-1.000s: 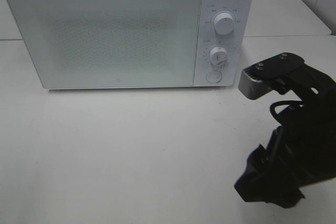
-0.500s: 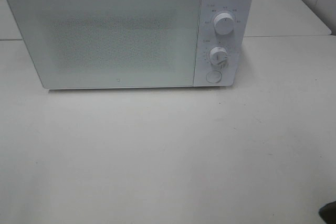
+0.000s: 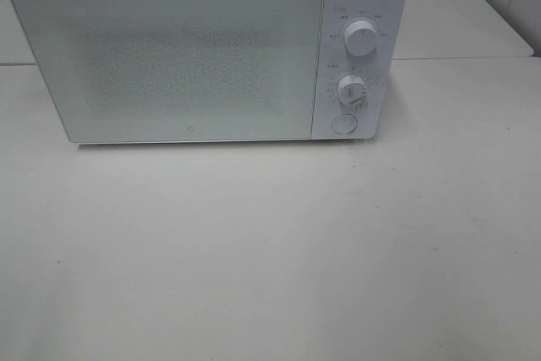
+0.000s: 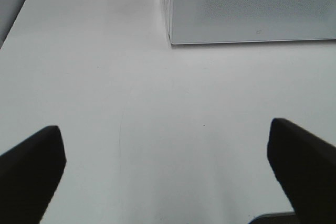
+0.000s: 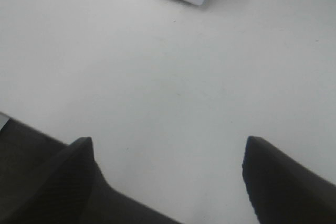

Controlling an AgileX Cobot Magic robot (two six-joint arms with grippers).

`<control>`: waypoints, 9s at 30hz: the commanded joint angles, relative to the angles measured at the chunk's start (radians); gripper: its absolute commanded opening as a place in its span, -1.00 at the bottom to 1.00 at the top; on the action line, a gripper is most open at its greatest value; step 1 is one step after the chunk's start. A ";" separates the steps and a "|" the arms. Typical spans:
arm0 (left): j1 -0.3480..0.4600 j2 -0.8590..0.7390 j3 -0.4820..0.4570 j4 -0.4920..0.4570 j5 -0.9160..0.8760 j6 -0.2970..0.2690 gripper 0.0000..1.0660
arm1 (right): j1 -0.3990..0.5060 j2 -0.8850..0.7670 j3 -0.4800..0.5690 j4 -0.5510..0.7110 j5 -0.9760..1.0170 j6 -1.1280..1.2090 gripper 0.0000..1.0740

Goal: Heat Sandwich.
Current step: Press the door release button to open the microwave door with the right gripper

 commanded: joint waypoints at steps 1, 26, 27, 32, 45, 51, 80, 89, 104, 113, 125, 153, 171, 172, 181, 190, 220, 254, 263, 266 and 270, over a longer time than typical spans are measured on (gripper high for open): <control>0.003 -0.026 0.004 -0.006 -0.012 0.002 0.96 | -0.078 -0.087 0.018 -0.021 -0.007 0.020 0.42; 0.003 -0.023 0.004 -0.006 -0.012 0.002 0.96 | -0.307 -0.255 0.091 -0.019 -0.056 0.080 0.42; 0.003 -0.023 0.004 -0.006 -0.012 0.002 0.96 | -0.307 -0.237 0.078 -0.020 -0.069 0.080 0.42; 0.003 -0.023 0.004 -0.006 -0.012 0.002 0.96 | -0.307 -0.155 0.065 -0.020 -0.225 0.084 0.42; 0.003 -0.023 0.004 -0.006 -0.012 0.002 0.96 | -0.307 0.165 0.129 -0.019 -0.687 0.090 0.42; 0.003 -0.023 0.004 -0.006 -0.012 0.002 0.96 | -0.307 0.340 0.175 -0.019 -0.954 0.090 0.42; 0.003 -0.023 0.004 -0.006 -0.012 0.002 0.96 | -0.149 1.151 0.360 0.234 -2.006 -0.011 0.42; 0.003 -0.023 0.004 -0.006 -0.012 0.002 0.96 | 0.102 1.331 0.358 0.494 -2.167 -0.067 0.42; 0.003 -0.023 0.004 -0.006 -0.012 0.002 0.96 | 0.384 1.527 0.222 0.698 -2.163 -0.070 0.42; 0.003 -0.023 0.004 -0.006 -0.012 0.002 0.96 | 0.398 1.536 0.215 0.734 -2.144 0.149 0.42; 0.003 -0.023 0.004 -0.006 -0.012 0.002 0.96 | 0.398 1.536 0.215 0.706 -2.136 1.078 0.36; 0.003 -0.023 0.004 -0.006 -0.012 0.002 0.96 | 0.324 1.554 0.120 0.693 -2.044 1.454 -0.99; 0.003 -0.023 0.004 -0.006 -0.012 0.002 0.96 | 0.240 1.762 -0.114 0.576 -1.909 1.481 -0.98; 0.003 -0.023 0.004 -0.006 -0.012 0.002 0.96 | 0.240 1.762 -0.114 0.576 -1.909 1.481 -0.98; 0.003 -0.023 0.004 -0.006 -0.012 0.002 0.96 | 0.228 1.826 -0.186 0.604 -1.955 1.462 -0.98; 0.003 -0.023 0.004 -0.006 -0.012 0.002 0.96 | 0.228 1.836 -0.204 0.631 -1.977 1.431 -0.98; 0.003 -0.021 0.004 -0.006 -0.012 0.002 0.96 | 0.228 1.870 -0.234 0.631 -2.027 1.441 -0.99; 0.003 -0.021 0.004 -0.006 -0.012 0.002 0.96 | 0.170 1.917 -0.374 0.661 -2.214 1.329 -0.99; 0.003 -0.021 0.004 -0.006 -0.012 0.002 0.96 | 0.170 1.917 -0.373 0.661 -2.183 1.321 -0.99; 0.003 -0.021 0.004 -0.006 -0.012 0.002 0.96 | 0.170 1.917 -0.373 0.661 -2.169 1.321 -0.99; 0.003 -0.021 0.004 -0.006 -0.012 0.002 0.96 | 0.170 1.917 -0.373 0.661 -2.162 1.321 -0.99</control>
